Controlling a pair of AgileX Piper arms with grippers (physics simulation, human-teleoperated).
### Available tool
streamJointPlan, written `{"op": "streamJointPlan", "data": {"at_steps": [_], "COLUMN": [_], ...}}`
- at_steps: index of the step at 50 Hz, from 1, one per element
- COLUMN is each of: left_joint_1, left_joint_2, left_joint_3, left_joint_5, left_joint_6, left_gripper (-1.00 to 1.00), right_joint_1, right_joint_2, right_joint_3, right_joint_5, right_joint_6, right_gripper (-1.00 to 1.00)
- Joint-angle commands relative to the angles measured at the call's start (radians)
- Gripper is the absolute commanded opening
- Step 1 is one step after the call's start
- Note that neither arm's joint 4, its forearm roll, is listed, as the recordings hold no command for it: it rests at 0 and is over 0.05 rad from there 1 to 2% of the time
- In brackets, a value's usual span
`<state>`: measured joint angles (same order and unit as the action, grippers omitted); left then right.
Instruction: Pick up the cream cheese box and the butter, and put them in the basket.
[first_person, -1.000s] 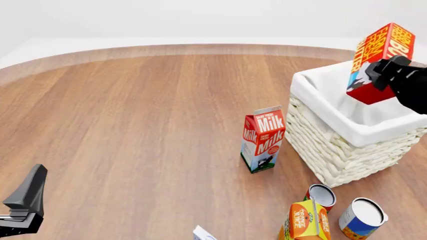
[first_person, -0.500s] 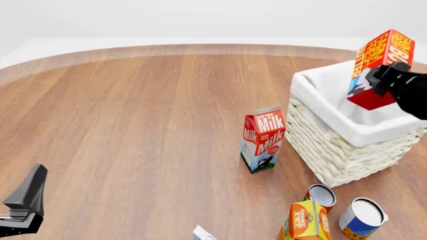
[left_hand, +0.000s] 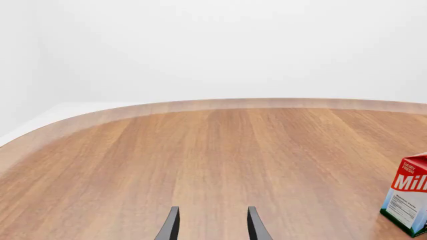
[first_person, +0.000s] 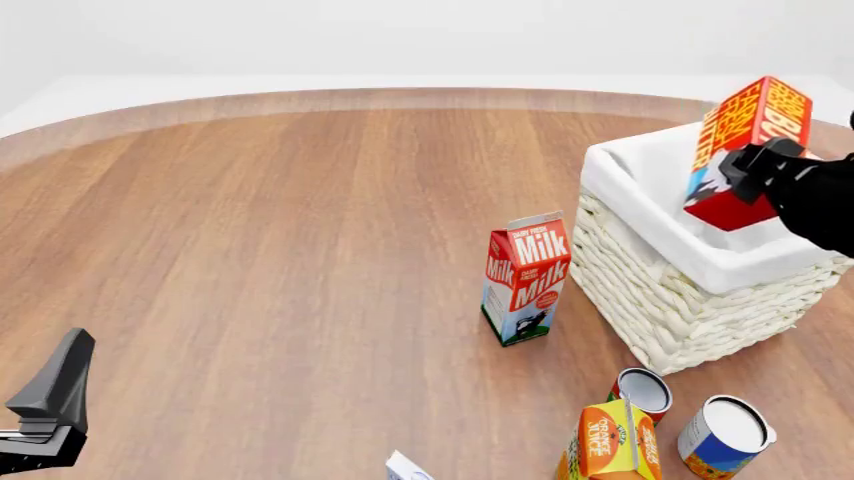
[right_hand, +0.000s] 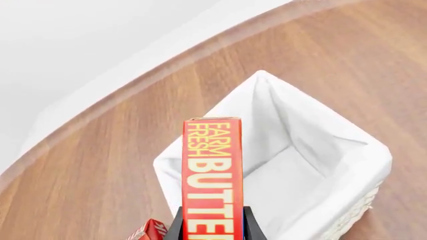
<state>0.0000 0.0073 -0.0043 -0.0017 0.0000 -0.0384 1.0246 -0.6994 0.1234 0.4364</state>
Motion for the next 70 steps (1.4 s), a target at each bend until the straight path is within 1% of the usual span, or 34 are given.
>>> {"op": "streamJointPlan", "data": {"at_steps": [1,8,9,12,16,21,22,25,27,32,34,38,43,45,50,53,54,55,57,61,64,70], "left_joint_1": [0.000,0.000,0.000,0.000,0.000,0.000,0.000,0.000,0.000,0.000,0.000,0.000,0.000,0.000,0.000,0.000,0.000,0.000,0.000,0.000,0.000,0.000], "left_joint_2": [0.000,0.000,0.000,0.000,0.000,0.000,0.000,0.000,0.000,0.000,0.000,0.000,0.000,0.000,0.000,0.000,0.000,0.000,0.000,0.000,0.000,0.000], "left_joint_3": [0.000,0.000,0.000,0.000,0.000,0.000,0.000,0.000,0.000,0.000,0.000,0.000,0.000,0.000,0.000,0.000,0.000,0.000,0.000,0.000,0.000,0.000], "left_joint_5": [0.000,0.000,0.000,0.000,0.000,0.000,0.000,0.000,0.000,0.000,0.000,0.000,0.000,0.000,0.000,0.000,0.000,0.000,0.000,0.000,0.000,0.000], "left_joint_6": [0.000,0.000,0.000,0.000,0.000,0.000,0.000,0.000,0.000,0.000,0.000,0.000,0.000,0.000,0.000,0.000,0.000,0.000,0.000,0.000,0.000,0.000], "left_gripper": [1.00,1.00,1.00,1.00,1.00,1.00,1.00,1.00,1.00,1.00,1.00,1.00,1.00,1.00,1.00,1.00,1.00,1.00,1.00,1.00,1.00,1.00], "right_joint_1": [0.007,0.008,0.005,0.001,-0.003,-0.007,-0.007,-0.011,-0.012,-0.014,-0.012,-0.011,-0.012,-0.012,-0.011,0.000,-0.001,-0.003,0.007,0.007,0.014,0.017], "right_joint_2": [0.006,0.009,0.004,0.006,-0.004,0.005,-0.006,-0.002,-0.010,-0.017,-0.011,-0.013,-0.004,0.002,0.001,0.005,0.005,-0.001,-0.001,-0.014,-0.014,-0.015], "right_joint_3": [-0.011,-0.004,-0.013,-0.002,-0.013,0.001,-0.005,0.006,-0.007,-0.003,0.008,-0.002,-0.001,0.020,-0.005,0.009,0.010,-0.003,0.002,-0.015,-0.002,-0.009], "right_joint_5": [-0.019,-0.030,-0.016,-0.029,-0.010,-0.033,-0.016,-0.033,-0.012,-0.008,-0.025,-0.012,-0.020,-0.045,-0.017,-0.030,-0.033,-0.016,-0.025,0.000,-0.021,-0.017], "right_joint_6": [0.012,0.011,0.010,0.009,0.009,0.012,0.013,0.012,0.013,0.015,0.015,0.015,0.016,0.017,0.014,0.008,0.014,0.011,0.015,0.018,0.019,0.017], "right_gripper": [-1.00,-1.00,-1.00,-1.00,-1.00,-1.00,-1.00,-1.00,-1.00,-1.00,-1.00,-1.00,-1.00,-1.00,-1.00,-1.00,1.00,1.00,1.00,1.00,1.00,1.00]}}
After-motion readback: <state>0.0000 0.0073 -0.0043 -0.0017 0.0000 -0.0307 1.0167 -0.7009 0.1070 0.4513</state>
